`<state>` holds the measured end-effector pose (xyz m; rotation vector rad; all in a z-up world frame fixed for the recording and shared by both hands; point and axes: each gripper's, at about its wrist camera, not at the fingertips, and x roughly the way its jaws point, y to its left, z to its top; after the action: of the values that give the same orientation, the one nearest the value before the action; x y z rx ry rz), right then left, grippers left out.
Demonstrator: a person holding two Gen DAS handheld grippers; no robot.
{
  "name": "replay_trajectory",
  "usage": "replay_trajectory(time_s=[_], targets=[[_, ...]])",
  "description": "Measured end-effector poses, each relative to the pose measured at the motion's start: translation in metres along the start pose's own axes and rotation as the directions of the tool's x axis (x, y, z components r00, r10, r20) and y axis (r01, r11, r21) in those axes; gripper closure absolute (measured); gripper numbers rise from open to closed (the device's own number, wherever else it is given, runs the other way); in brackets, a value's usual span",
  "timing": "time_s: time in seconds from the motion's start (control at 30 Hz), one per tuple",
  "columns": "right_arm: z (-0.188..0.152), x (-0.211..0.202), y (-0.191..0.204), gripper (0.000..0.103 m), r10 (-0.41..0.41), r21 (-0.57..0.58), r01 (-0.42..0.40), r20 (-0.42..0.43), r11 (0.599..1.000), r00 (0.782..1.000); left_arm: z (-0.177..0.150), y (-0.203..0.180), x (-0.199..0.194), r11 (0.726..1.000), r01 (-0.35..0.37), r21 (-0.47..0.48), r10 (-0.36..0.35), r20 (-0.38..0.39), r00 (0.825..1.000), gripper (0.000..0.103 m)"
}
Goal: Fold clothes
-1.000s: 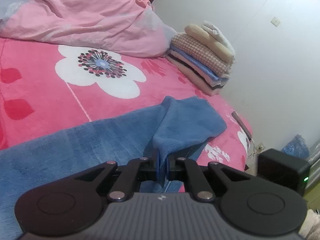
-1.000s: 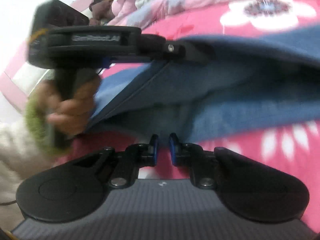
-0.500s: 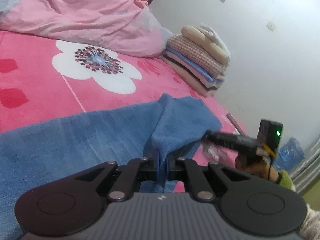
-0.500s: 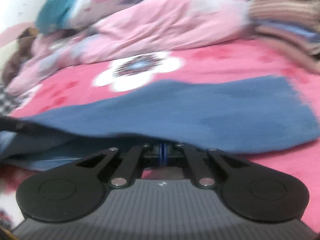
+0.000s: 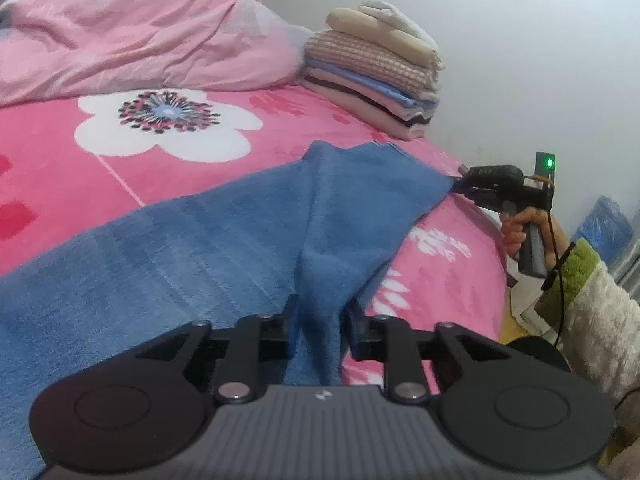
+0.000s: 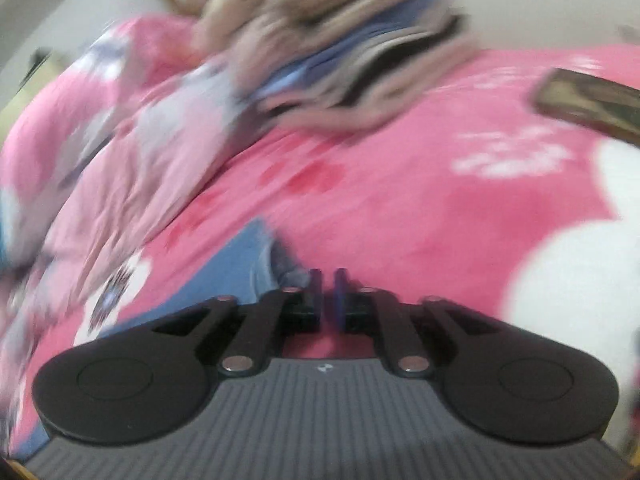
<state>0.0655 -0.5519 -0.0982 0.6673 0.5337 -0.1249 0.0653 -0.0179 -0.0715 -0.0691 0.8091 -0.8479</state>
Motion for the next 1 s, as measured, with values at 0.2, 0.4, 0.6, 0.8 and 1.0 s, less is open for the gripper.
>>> replay_trajectory(time_s=[0.2,0.4,0.6,0.8,1.0], targets=[[0.001,-0.011,-0.036,0.086,0.119,0.255,-0.116,0.004,0.96,0.993,0.006,-0.008,-0.011,1.0,-0.002,0.008,0.002,0.013,1.0,0.054],[0.014,0.003,-0.013,0.074,0.145,0.14,-0.138,-0.039,0.981,0.989,0.033,-0.02,-0.012,0.999,-0.017,0.03,0.015,0.069,0.997,0.043],[0.042,0.054,0.029,0.062,0.121,-0.102,-0.138,-0.158,0.985,0.98,0.071,-0.028,0.041,0.989,-0.136,0.054,0.134,0.045,0.99,0.041],[0.052,0.093,0.058,0.068,0.081,-0.317,-0.154,-0.233,0.936,0.969,0.084,-0.036,0.092,0.977,-0.191,0.091,0.19,0.02,0.982,0.041],[0.044,0.083,0.076,0.097,0.107,-0.442,-0.182,-0.188,0.879,0.976,0.075,-0.045,0.111,0.967,-0.209,0.147,0.21,0.011,0.978,0.042]])
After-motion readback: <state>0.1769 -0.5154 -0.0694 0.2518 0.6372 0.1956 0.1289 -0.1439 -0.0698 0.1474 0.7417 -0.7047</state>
